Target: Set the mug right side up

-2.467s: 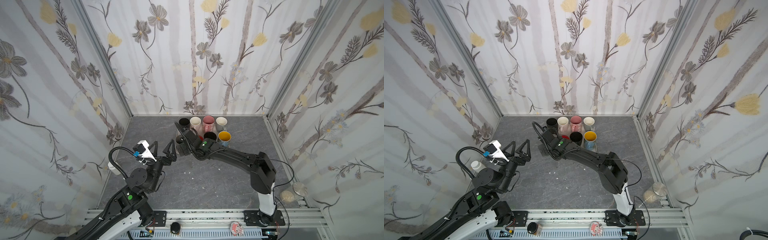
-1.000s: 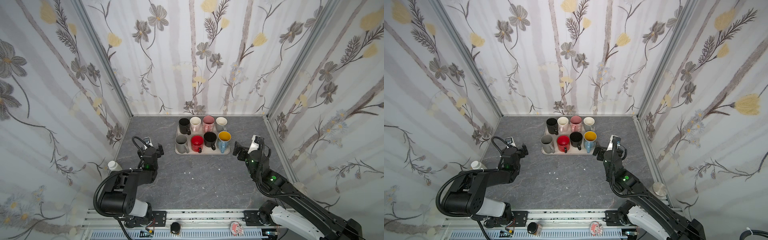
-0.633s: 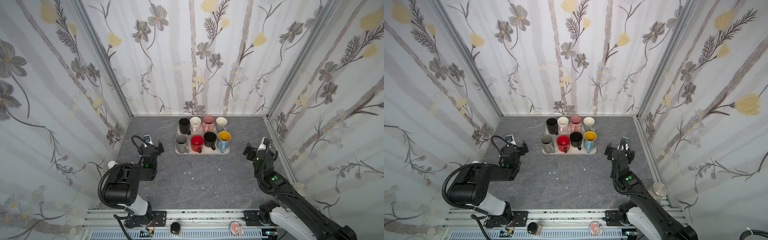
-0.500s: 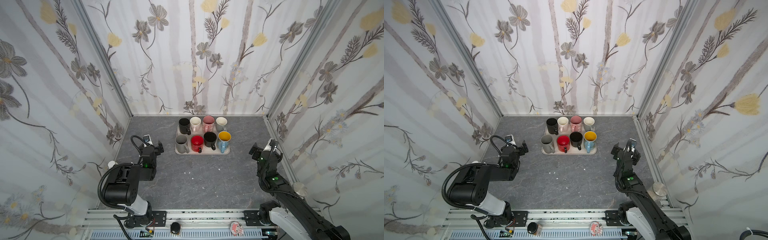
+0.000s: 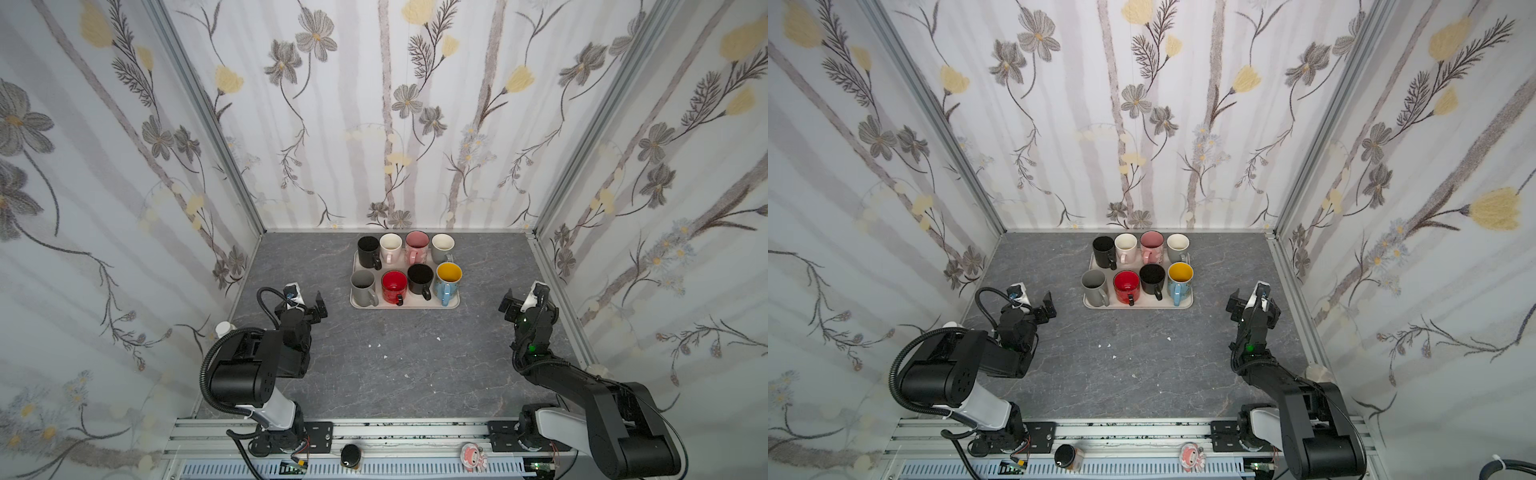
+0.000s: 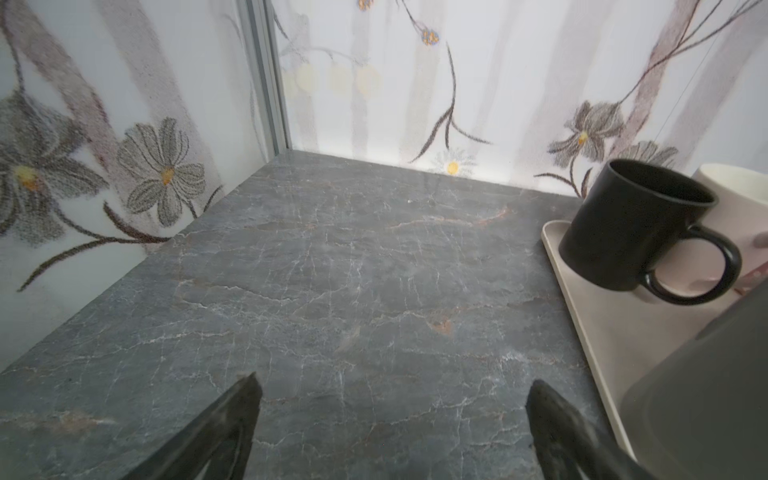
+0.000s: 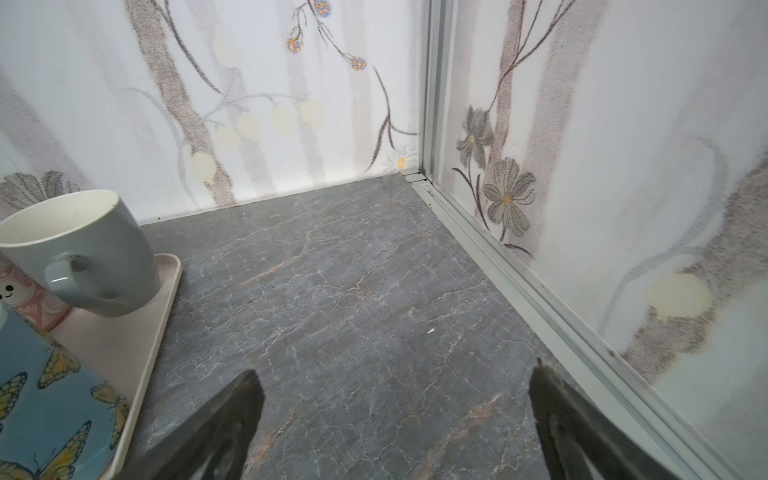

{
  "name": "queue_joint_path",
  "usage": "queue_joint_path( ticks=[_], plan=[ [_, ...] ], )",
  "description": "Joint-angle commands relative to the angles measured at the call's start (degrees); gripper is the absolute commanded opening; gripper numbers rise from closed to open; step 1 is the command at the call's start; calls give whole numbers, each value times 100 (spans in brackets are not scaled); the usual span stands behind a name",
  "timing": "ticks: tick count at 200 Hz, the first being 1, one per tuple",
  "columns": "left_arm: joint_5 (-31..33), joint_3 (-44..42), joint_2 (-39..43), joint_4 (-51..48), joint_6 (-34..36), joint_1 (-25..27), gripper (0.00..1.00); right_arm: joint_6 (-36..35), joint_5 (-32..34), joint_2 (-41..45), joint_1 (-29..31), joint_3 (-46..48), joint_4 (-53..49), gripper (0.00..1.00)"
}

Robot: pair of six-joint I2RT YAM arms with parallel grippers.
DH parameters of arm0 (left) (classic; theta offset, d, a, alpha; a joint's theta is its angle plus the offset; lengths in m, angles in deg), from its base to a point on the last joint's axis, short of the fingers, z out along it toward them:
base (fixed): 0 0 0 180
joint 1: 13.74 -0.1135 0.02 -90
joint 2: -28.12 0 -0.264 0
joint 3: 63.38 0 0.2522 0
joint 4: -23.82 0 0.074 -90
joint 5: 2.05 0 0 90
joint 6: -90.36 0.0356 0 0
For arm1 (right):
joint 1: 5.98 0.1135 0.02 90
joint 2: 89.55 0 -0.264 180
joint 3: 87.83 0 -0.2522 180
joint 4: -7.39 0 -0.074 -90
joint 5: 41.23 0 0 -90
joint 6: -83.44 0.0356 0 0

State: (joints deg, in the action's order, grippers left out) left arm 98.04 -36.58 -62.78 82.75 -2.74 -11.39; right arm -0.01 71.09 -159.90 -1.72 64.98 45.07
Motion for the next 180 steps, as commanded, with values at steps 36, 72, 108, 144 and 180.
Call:
queue_joint_path(
  ticks=[36,72,108,144,180],
  plan=[
    [537,16,-2,492,-115,81,100,-28,-423,-886,-245,359,1906,100],
    [534,16,-6,516,-105,81,100,-251,-859,-1643,-223,294,2604,100],
    [538,15,-18,536,-108,81,100,-253,-820,-1596,-203,242,2407,100],
    [564,7,-8,578,-107,81,100,-267,-782,-1579,-196,289,2510,100],
    [564,1,-9,571,-112,86,100,-266,-787,-1587,-197,289,2509,100]
  ],
)
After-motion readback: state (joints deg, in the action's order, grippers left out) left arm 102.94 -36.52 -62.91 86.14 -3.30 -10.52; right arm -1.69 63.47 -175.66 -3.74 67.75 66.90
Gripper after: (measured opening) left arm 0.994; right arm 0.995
